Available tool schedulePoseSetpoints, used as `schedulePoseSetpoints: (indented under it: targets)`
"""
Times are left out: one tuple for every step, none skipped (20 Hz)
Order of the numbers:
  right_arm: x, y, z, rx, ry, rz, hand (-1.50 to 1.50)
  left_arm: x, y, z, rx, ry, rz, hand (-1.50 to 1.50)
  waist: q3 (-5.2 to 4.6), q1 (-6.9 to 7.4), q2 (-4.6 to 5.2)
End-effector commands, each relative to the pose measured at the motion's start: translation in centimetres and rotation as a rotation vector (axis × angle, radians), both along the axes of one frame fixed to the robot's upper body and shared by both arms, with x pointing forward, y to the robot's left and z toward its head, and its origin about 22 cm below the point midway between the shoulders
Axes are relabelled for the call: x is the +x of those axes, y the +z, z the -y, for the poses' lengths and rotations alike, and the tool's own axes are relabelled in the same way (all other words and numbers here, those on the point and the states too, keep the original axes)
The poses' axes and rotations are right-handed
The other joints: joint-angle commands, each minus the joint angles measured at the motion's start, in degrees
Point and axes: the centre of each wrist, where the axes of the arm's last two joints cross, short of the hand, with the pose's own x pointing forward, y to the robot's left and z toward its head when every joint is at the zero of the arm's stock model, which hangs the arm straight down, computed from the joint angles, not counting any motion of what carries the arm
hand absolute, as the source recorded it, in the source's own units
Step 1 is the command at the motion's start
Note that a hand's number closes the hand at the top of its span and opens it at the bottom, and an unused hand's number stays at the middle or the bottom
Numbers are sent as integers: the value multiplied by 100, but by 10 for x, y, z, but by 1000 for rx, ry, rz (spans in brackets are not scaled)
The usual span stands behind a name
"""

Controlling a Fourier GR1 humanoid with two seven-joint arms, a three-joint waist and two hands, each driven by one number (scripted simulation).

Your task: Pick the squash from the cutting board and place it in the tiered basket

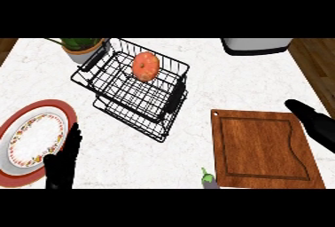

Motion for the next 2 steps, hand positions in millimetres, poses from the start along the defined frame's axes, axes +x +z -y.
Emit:
schedulePoseSetpoints:
  targets:
    - [-73,11,17,-14,64,-74,-150,-7,-10,0,-3,15,-34,0,-14,-22,24]
    - [-76,8,23,-10,64,-75,-150,-8,-8,-5,-6,10,-21,0,-5,8,37]
